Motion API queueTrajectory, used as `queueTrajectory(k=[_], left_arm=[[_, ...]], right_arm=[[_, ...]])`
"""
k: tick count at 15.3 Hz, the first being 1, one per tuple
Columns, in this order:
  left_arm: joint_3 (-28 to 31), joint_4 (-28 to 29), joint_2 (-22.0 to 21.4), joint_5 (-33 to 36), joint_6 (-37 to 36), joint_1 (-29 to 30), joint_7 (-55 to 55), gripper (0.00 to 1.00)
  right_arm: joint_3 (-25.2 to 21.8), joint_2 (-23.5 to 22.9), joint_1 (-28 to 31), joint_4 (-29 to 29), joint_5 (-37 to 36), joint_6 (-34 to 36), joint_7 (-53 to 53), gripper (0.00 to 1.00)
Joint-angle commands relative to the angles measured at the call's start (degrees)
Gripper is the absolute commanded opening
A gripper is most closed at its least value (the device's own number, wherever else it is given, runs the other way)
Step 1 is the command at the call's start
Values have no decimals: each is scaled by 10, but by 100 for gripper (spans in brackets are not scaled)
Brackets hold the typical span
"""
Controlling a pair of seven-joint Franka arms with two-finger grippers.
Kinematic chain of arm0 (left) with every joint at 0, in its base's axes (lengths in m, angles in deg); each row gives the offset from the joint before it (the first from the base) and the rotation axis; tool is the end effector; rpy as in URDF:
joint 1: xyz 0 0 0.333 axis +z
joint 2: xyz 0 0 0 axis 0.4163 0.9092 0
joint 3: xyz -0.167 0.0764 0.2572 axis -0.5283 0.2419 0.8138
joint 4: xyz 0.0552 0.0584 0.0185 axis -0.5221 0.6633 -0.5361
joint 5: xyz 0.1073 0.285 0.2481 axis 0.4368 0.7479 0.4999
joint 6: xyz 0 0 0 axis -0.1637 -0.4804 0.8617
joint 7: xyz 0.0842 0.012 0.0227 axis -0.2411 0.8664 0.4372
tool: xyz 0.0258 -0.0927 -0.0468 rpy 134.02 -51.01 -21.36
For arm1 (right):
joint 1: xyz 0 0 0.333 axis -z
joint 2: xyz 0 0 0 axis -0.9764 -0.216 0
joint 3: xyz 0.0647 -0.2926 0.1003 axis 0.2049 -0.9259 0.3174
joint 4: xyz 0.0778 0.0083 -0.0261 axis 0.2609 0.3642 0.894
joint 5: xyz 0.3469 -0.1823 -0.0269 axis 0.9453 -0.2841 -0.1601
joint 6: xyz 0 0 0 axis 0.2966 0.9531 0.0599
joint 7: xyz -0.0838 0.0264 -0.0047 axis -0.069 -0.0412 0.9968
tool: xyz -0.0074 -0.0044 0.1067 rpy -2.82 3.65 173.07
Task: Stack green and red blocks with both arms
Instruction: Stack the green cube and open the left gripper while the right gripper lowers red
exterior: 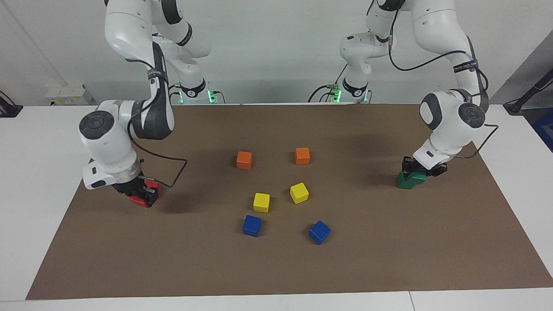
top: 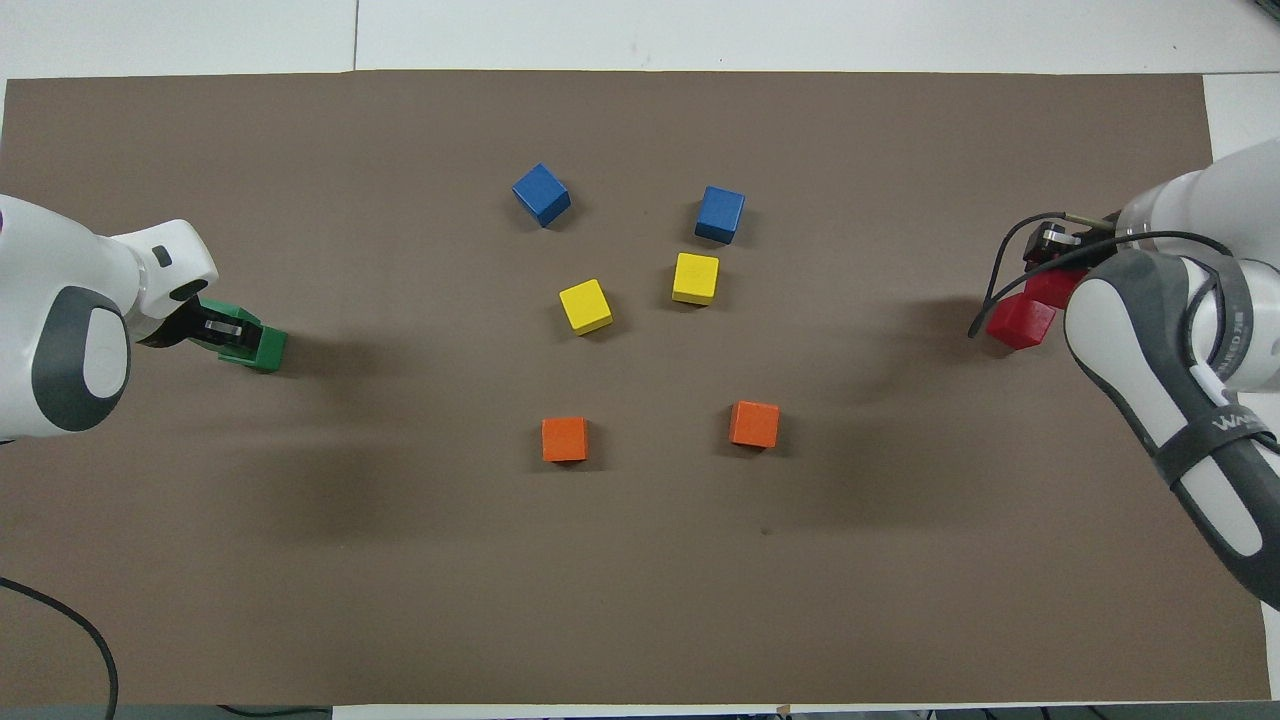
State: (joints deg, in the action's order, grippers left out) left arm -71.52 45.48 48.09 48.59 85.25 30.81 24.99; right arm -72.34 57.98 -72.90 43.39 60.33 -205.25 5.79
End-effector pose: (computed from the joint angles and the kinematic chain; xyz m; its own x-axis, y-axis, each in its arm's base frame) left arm 0.5901 0.0235 0.3487 0.9527 -0.3025 -0.0300 -0.3030 -0.9529 -0.0118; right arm 0.6136 -0.0689 0.3817 0.9236 -0.3742 0.0836 -0.3756 -0.9268 0.0002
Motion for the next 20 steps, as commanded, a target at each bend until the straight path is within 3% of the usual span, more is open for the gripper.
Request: queueTrajectory(k=[1,7,13,16,20], left_arm=[[4,46,-25,-9,45,-8,7,100],[3,28,-32,-8,21,-9,3,100],[1,-122,-84,-8,-182,-23,8,100],[1,-129,-149,-8,-230,-23,8,100],[-1,-211,-138,-23,-303,-23,28,100]], right_arm=[[10,25,18,37,29,-23,-9,0],[10,23,14,79,31,-109,19,0],[10,18,2,101,30,-144,19,0],[10,21,2,111,30,-149,20,0],[9,23,3,119,30,-146,17,0]])
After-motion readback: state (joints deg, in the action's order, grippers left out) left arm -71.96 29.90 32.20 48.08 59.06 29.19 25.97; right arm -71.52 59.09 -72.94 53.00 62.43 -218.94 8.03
